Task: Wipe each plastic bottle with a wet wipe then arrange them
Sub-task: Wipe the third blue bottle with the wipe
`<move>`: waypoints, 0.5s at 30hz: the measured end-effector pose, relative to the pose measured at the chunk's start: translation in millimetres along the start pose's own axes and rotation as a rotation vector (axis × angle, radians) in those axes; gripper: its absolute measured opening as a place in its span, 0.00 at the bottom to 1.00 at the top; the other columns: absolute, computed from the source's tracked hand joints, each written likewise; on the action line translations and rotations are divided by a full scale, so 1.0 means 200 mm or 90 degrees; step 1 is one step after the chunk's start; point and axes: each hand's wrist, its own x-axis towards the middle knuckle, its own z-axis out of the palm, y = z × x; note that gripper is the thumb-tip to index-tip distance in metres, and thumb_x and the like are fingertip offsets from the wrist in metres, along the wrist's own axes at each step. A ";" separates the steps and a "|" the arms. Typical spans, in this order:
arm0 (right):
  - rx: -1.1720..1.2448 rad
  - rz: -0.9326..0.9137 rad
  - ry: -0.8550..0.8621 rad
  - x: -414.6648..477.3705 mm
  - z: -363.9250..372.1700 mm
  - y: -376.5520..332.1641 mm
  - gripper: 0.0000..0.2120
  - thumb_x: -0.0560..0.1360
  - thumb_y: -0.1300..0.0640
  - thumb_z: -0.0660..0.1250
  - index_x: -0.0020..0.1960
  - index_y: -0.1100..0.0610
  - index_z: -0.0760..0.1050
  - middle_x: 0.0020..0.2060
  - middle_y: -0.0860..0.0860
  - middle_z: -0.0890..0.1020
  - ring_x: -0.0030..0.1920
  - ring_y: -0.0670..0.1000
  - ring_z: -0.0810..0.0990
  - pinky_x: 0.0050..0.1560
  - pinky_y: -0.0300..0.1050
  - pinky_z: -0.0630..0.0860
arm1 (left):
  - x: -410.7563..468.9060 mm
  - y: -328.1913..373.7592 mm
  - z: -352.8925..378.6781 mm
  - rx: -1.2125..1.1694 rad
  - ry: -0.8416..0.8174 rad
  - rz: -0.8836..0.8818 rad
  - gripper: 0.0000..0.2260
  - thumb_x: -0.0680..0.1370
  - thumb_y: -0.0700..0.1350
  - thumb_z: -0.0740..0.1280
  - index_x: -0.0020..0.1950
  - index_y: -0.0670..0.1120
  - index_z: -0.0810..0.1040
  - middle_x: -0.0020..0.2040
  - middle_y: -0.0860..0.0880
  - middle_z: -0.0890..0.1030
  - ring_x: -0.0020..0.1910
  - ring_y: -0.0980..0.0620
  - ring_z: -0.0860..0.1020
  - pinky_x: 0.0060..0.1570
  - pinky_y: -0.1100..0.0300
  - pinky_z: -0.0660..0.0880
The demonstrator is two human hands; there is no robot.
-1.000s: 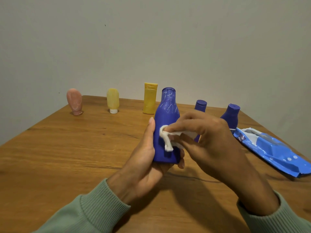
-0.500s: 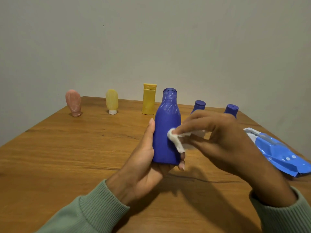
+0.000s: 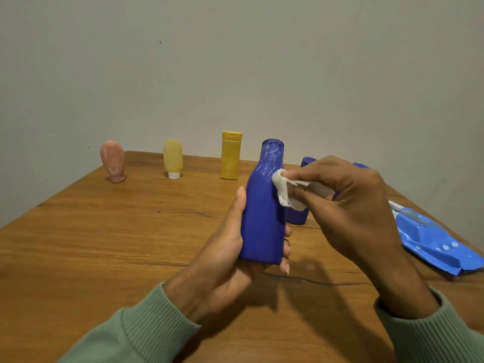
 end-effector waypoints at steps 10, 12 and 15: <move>-0.022 -0.041 -0.024 -0.01 0.00 -0.01 0.13 0.71 0.61 0.72 0.53 0.50 0.79 0.42 0.41 0.77 0.49 0.40 0.76 0.44 0.25 0.72 | -0.01 0.00 0.00 0.057 0.019 0.006 0.27 0.78 0.64 0.55 0.57 0.44 0.81 0.45 0.39 0.80 0.38 0.45 0.78 0.36 0.51 0.77; -0.024 -0.034 0.002 -0.01 0.00 -0.01 0.13 0.71 0.61 0.71 0.52 0.48 0.77 0.42 0.40 0.77 0.48 0.38 0.76 0.43 0.25 0.71 | -0.01 0.00 0.00 0.063 0.013 0.006 0.27 0.78 0.64 0.54 0.55 0.45 0.82 0.45 0.39 0.80 0.38 0.45 0.78 0.36 0.51 0.76; 0.010 -0.035 -0.031 -0.01 0.00 -0.01 0.11 0.71 0.57 0.70 0.51 0.46 0.76 0.43 0.37 0.76 0.49 0.39 0.76 0.43 0.25 0.72 | -0.02 0.00 0.01 0.078 0.015 0.012 0.27 0.78 0.64 0.54 0.50 0.47 0.85 0.45 0.39 0.81 0.38 0.46 0.78 0.36 0.51 0.76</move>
